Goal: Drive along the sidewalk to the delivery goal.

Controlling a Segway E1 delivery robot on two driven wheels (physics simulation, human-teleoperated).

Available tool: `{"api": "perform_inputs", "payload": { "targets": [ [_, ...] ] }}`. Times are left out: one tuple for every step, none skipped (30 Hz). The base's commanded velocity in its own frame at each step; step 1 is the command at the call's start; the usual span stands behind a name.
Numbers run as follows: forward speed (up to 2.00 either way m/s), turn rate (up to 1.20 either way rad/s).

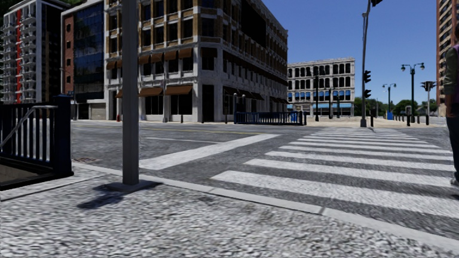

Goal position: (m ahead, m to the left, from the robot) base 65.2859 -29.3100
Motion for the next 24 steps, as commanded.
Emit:
{"api": "perform_inputs", "payload": {
  "targets": [
    [2.0,-0.5],
    [2.0,-0.51],
    [2.0,-0.52],
    [2.0,-0.53],
    [2.0,-0.54],
    [2.0,-0.54],
    [2.0,-0.54],
    [2.0,-0.54],
    [2.0,-0.54],
    [2.0,-0.54],
    [2.0,-0.54],
    [2.0,-0.54],
    [2.0,-0.54],
    [2.0,-0.54],
    [2.0,-0.54],
    [2.0,-0.54],
    [2.0,-0.54],
    [1.99,-0.54],
    [1.94,-0.54],
    [1.87,-0.54],
    [1.87,-0.54],
    [1.8,-0.54],
    [1.69,-0.54],
    [1.65,-0.48]
  ]
}}
